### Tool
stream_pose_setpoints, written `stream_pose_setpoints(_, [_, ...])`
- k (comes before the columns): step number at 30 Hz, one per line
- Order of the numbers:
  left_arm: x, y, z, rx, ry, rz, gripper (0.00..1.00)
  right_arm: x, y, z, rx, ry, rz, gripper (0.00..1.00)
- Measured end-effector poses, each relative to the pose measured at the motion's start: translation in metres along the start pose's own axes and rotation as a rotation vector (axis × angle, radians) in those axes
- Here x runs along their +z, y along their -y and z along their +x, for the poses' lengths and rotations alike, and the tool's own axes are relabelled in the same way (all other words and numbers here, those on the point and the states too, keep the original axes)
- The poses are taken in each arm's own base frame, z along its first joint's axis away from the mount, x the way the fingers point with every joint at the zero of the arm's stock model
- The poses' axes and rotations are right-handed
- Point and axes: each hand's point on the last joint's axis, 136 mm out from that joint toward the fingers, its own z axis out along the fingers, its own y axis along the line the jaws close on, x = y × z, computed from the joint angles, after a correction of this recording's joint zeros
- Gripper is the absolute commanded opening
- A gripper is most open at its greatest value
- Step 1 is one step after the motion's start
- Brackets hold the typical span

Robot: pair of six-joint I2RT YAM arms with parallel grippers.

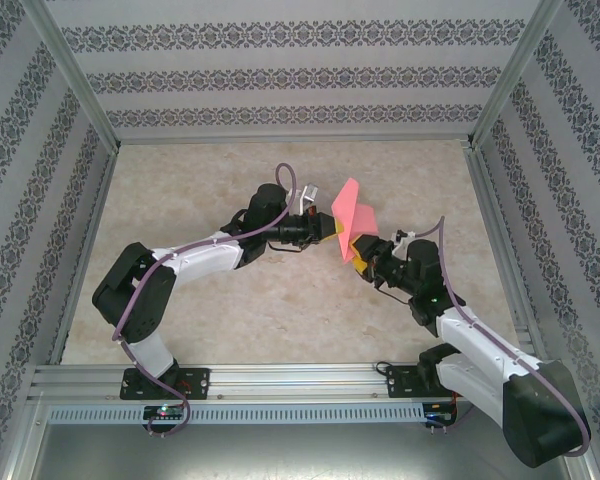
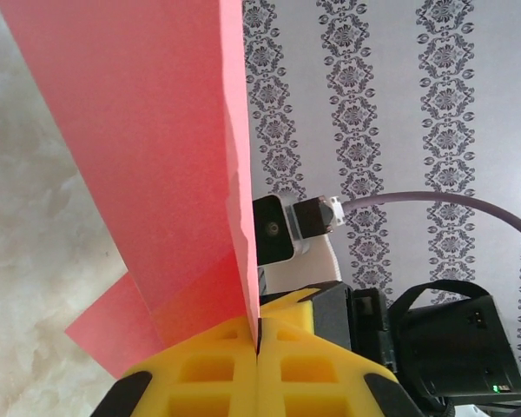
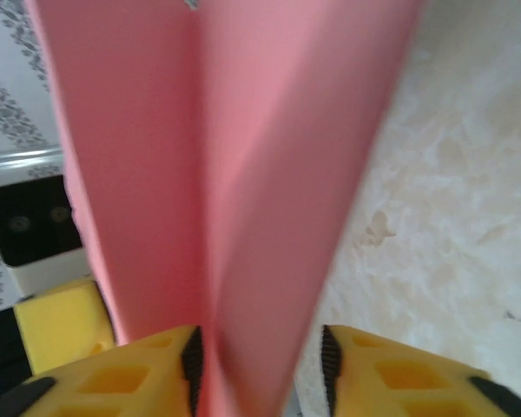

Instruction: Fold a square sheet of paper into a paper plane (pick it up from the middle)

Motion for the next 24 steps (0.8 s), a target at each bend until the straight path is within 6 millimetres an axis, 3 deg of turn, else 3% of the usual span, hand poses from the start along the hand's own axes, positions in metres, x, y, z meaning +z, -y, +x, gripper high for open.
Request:
stream_pose_setpoints(5, [0.000,-0.003,0.002,-0.006,-0.001,-0.002,0.09,-0.001,-0.012,-0.002,-0.027,0.012,-0.020,0.18])
stream_pose_setpoints(12, [0.000,-0.004,0.002,-0.007,-0.003,-0.004,0.23,-0.009,-0.027,-0.001,-0.115,0.021,-0.018,0.04])
stream_pose_setpoints(18, [0.000,-0.006,0.004,0.005,-0.010,-0.012,0.41,-0.012,-0.024,0.000,-0.206,0.013,0.069,0.00])
stream_pose_setpoints(24, [-0.002,-0.021,0.012,0.002,-0.046,-0.087,0.56,-0.017,-0.029,-0.002,-0.346,0.004,0.169,0.00])
